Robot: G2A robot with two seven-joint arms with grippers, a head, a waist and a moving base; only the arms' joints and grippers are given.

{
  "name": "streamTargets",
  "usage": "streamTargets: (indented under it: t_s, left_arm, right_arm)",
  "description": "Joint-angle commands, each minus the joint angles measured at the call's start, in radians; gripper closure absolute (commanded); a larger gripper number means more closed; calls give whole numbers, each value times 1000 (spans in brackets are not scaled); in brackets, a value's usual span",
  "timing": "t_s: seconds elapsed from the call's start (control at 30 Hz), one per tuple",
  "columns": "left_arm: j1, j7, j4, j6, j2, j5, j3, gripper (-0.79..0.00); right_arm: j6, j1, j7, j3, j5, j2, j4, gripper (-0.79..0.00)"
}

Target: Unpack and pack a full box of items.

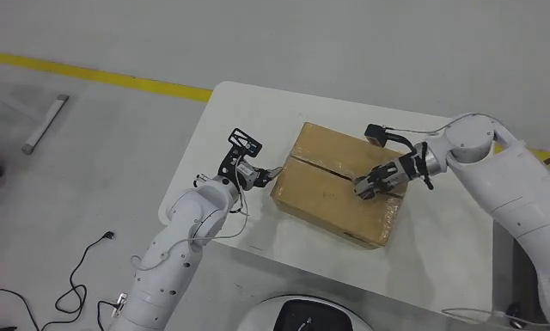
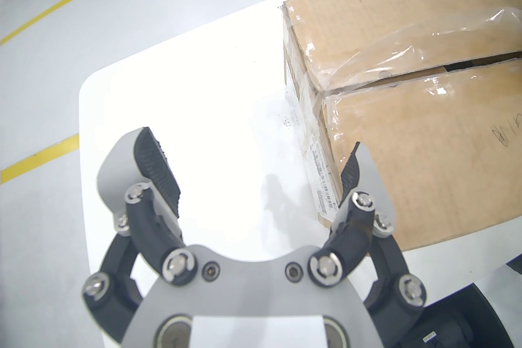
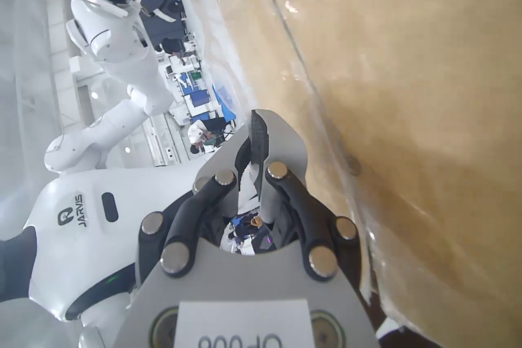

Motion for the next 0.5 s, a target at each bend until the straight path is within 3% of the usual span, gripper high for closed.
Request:
streamTargets:
  t_s: [0.0, 0.47]
  left_arm:
    - [0, 0, 0, 0, 0, 0, 0, -785]
    - [0, 0, 0, 0, 0, 0, 0, -785]
  right_arm:
    - [-20, 15, 0, -16, -27, -2, -7, 0]
    - [-87, 139, 0, -117, -343, 47, -238, 0]
